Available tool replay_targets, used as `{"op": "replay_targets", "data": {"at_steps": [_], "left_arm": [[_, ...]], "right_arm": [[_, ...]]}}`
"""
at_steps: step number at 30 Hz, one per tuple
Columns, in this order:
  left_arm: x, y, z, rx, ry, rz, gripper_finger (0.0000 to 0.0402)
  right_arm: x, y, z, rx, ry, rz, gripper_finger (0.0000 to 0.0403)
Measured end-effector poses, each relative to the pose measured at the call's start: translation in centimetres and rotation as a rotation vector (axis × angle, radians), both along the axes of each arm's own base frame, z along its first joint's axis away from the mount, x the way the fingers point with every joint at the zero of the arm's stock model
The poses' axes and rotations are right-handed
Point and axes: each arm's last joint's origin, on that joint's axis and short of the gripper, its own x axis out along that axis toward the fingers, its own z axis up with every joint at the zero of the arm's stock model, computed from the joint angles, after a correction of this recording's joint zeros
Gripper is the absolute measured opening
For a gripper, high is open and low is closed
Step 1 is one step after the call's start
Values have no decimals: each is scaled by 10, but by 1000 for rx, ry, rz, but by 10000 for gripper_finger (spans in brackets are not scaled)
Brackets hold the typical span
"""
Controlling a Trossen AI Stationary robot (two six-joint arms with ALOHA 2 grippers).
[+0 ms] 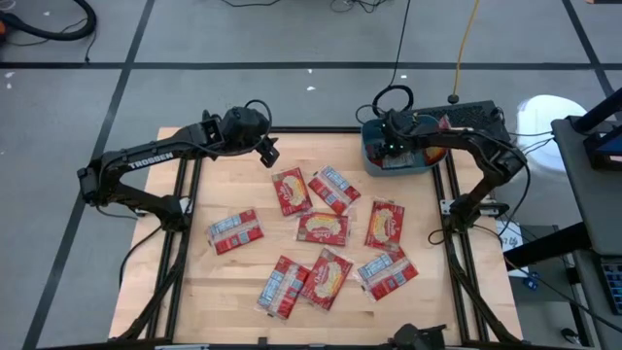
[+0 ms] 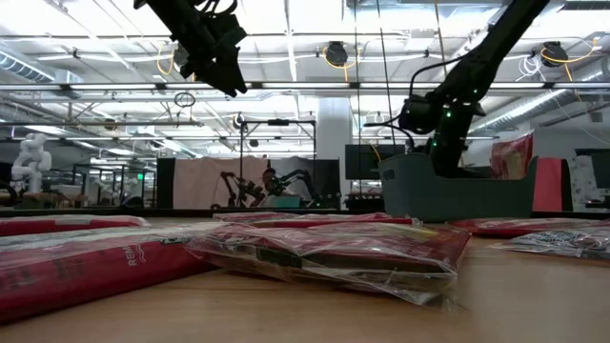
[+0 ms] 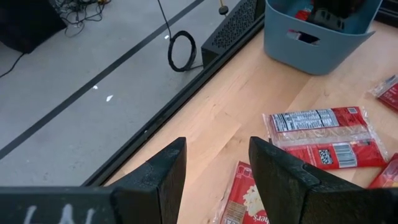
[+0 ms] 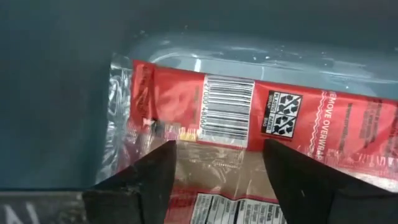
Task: Sort popcorn bags into baskets
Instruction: Adjust the popcorn bag into the blue bin
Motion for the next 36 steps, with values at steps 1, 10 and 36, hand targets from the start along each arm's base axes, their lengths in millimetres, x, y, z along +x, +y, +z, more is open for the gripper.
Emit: {"op": "replay_targets", "data": {"at_steps": [1,10,36], "left_arm": [[0,0,0,0,1,0,179],[-2,0,-2,-8,22,2,179],[-10,13,-3,-12,48,57,179]], "right_arm": [[1,0,-2,2,8,9,227],[6,3,-5,-31,69,39,137],[3,7,18,-74,-43,-5,0]]}}
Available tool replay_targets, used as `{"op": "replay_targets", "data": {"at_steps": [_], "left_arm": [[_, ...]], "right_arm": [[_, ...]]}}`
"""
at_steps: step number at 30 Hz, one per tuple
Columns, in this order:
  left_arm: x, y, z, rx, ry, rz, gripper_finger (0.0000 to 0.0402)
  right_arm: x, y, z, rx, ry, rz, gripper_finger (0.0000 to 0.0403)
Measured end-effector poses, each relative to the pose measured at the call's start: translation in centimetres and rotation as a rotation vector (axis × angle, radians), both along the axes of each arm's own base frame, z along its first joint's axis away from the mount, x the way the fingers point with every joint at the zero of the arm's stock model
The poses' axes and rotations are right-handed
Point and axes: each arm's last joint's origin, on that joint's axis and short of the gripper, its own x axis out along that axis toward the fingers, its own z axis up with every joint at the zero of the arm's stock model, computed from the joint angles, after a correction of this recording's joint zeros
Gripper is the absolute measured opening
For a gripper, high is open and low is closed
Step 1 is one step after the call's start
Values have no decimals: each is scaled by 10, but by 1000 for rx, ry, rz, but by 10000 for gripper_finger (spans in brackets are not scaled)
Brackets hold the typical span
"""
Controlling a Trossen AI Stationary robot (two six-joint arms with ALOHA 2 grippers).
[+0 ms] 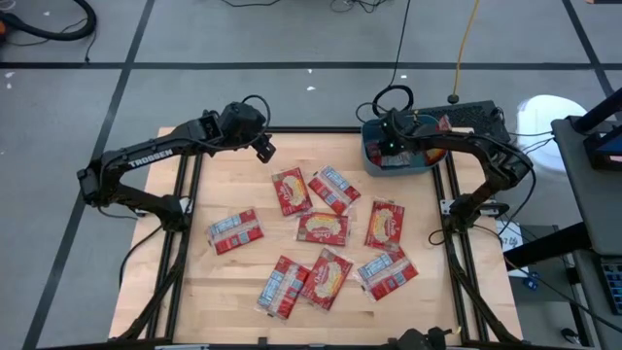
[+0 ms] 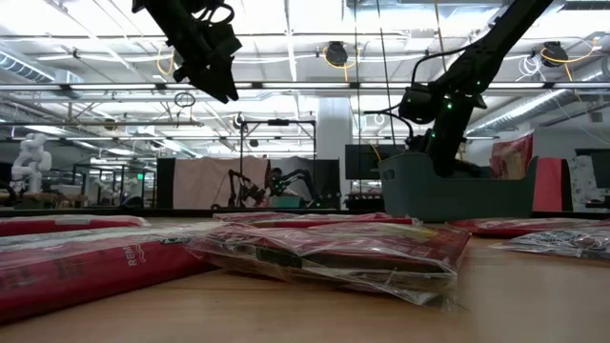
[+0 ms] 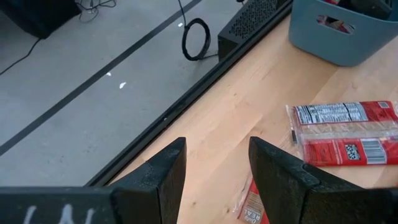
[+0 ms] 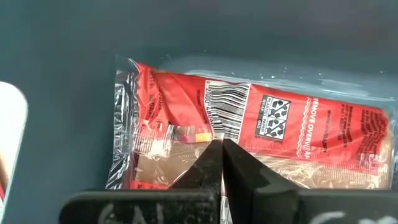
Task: Sort popcorn bags into baskets
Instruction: Adjust the popcorn bag into the blue bin
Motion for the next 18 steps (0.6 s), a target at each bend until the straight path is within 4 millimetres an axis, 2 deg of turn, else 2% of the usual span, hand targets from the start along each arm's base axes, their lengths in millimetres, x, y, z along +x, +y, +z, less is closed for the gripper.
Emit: {"op": "replay_targets", "data": {"at_steps": [7,18], "left_arm": [[0,0,0,0,0,0,179],[0,0,0,1,-2,-1,179]], "right_arm": [[0,1,2,12,-19,1,0],[-8,7,35,-71,-111,-20,0]]}}
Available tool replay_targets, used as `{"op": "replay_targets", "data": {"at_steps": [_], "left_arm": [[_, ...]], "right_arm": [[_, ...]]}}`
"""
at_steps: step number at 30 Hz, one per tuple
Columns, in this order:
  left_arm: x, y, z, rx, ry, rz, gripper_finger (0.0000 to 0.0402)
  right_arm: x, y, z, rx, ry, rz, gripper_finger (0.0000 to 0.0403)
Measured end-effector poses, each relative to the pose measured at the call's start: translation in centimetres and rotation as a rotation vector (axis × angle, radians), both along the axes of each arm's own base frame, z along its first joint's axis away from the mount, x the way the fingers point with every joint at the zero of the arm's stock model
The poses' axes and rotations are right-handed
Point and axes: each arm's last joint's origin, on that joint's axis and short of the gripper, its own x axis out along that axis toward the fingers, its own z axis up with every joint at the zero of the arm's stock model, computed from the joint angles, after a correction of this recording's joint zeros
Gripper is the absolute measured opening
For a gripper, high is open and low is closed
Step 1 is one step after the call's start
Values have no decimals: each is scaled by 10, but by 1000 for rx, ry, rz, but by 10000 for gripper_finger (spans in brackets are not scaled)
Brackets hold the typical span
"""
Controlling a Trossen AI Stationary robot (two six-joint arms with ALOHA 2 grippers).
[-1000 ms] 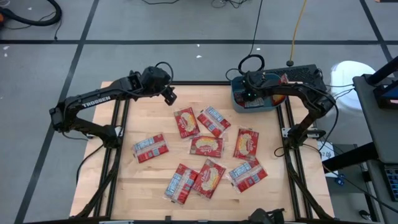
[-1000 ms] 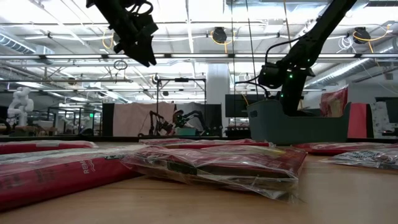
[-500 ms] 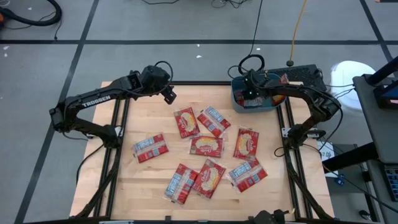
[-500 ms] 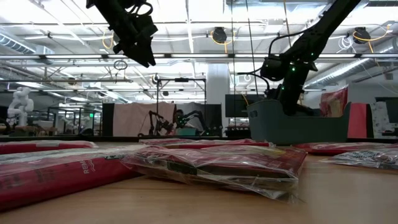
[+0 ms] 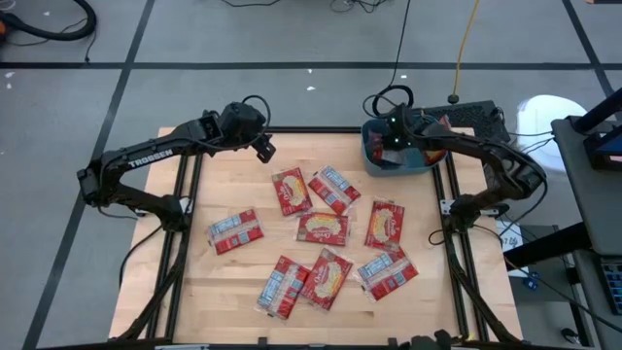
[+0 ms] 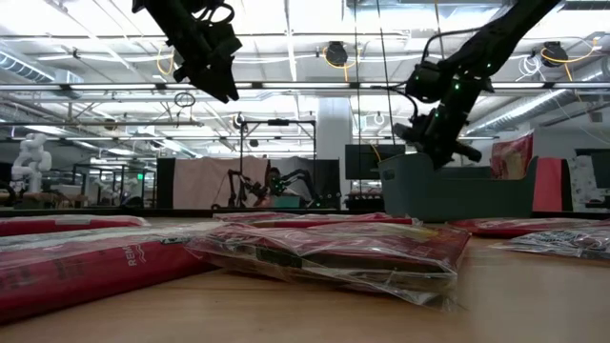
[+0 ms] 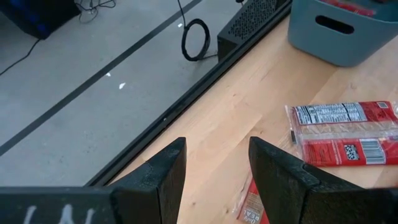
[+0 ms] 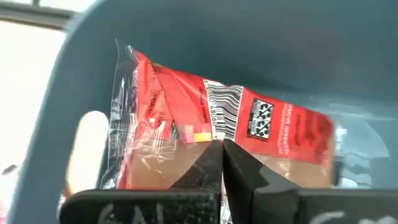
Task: Sort popcorn bags into baskets
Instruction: Adjust the popcorn bag into the blue bin
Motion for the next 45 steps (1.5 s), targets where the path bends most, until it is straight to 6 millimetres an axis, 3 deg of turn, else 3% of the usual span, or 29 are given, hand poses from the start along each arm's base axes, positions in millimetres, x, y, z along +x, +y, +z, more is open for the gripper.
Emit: {"op": "replay_targets", "data": {"at_steps": [26,32,37,45], "left_arm": [[9,5,9,65,-121,2,179],[39,15,3,90,-251,-66,179],[77,21,-20,75,-353,-201,179],[111,30,-49,-9,-432,-184,179]], "right_arm": [[12,1,20,27,-310,121,0],[15,3,21,31,-327,154,0],[15,3,21,23,-321,164,0],[15,3,21,24,-324,183,0]]}}
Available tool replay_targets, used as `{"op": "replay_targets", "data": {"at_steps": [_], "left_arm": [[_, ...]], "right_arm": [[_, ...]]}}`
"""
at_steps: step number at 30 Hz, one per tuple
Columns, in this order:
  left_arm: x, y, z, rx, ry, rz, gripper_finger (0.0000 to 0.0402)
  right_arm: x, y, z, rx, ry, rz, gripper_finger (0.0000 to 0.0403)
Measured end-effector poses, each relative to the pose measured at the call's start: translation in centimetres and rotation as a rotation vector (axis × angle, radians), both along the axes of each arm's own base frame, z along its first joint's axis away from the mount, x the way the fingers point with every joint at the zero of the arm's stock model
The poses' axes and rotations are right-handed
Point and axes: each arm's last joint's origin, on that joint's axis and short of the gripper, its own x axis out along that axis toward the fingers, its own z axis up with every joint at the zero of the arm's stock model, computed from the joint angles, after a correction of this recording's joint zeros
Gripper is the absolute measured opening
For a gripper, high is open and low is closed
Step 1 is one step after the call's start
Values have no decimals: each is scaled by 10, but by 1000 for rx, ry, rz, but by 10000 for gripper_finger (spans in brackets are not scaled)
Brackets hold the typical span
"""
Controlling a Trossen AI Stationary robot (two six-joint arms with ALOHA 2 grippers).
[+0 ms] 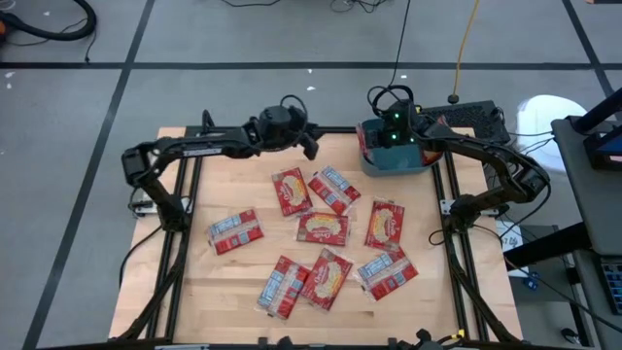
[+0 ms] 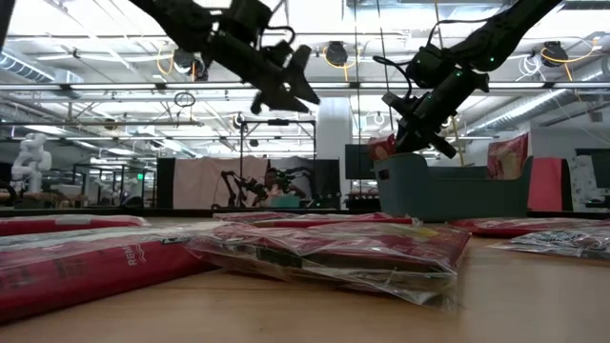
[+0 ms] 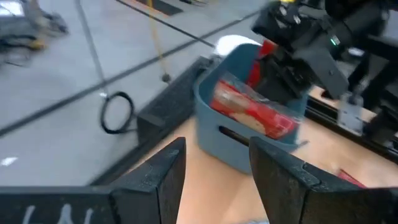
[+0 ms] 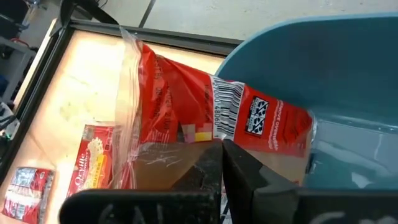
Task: Sort popcorn bags into baskets
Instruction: Adjust the popcorn bag into the blue bin
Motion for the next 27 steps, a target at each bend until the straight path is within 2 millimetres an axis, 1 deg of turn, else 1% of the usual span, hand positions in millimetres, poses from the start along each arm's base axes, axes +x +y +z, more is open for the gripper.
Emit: {"op": "replay_targets", "data": {"at_steps": [3,5,7,9,12,14,16,19,21,23,25,27], "left_arm": [[11,2,-17,-42,-15,-95,179],[20,3,-24,-78,-71,-176,180],[28,2,-31,-104,-129,-205,185],[35,1,-37,-106,-161,-213,199],[45,-2,-47,-143,-177,-218,234],[52,-6,-47,-145,-165,-228,259],[62,-12,-40,-95,-164,-226,282],[72,-22,-30,-36,-123,-149,304],[79,-24,-31,-33,-131,-98,310],[81,-23,-37,-100,-124,-68,311],[89,-21,-40,-136,-162,-40,312],[92,-21,-44,-158,-164,-27,312]], "right_arm": [[1,0,1,7,-31,19,0],[2,-1,3,0,-49,19,0],[2,-1,3,3,-59,10,0],[3,-2,4,4,-63,7,0],[2,-2,4,6,-64,6,0],[3,-2,4,16,-71,-3,0],[3,-2,5,17,-83,-9,0],[4,-3,6,9,-96,-10,0],[4,-3,6,13,-108,-18,0],[4,-4,7,12,-119,-24,0],[5,-4,8,9,-125,-26,0],[5,-4,8,12,-127,-29,0]]}}
